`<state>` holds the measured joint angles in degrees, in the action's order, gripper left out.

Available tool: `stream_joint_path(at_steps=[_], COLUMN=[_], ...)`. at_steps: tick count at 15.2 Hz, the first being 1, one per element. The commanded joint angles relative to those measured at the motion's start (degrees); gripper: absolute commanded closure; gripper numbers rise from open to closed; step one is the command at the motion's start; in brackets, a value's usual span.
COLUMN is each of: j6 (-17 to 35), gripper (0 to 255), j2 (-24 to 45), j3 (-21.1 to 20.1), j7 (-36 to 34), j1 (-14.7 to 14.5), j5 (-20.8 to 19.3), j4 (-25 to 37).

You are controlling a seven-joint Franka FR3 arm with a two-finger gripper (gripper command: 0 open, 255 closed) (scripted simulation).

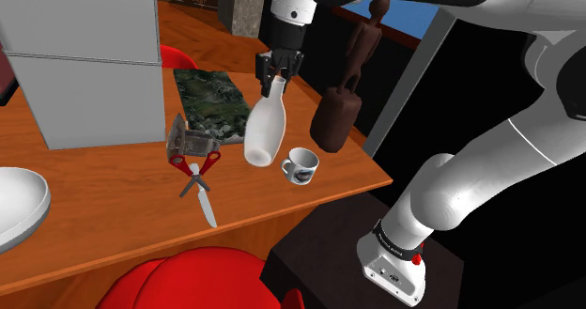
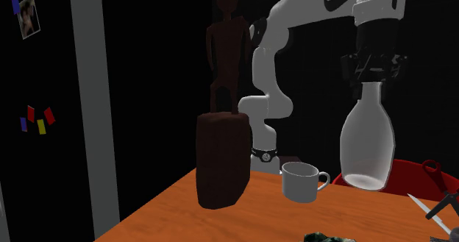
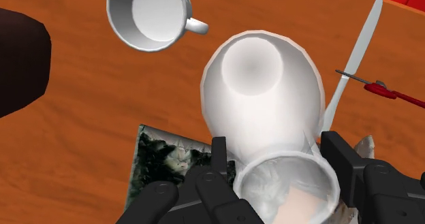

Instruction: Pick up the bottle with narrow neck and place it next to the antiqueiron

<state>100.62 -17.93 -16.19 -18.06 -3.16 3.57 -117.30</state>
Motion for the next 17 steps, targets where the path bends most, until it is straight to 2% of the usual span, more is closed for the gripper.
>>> stream_joint_path(at_steps=[1,11,17], j6=[1.7,9.4,9.8], gripper=[255,255,255], j2=[-0.2,0.4,0.4], j3=[0.0,-0.5,-0.5], j7=[0.0,-0.1,-0.1], j1=[0.0,-0.2,-0.2], j5=[0.1,0.2,0.2], j4=[-1.8,-9.0,-9.3])
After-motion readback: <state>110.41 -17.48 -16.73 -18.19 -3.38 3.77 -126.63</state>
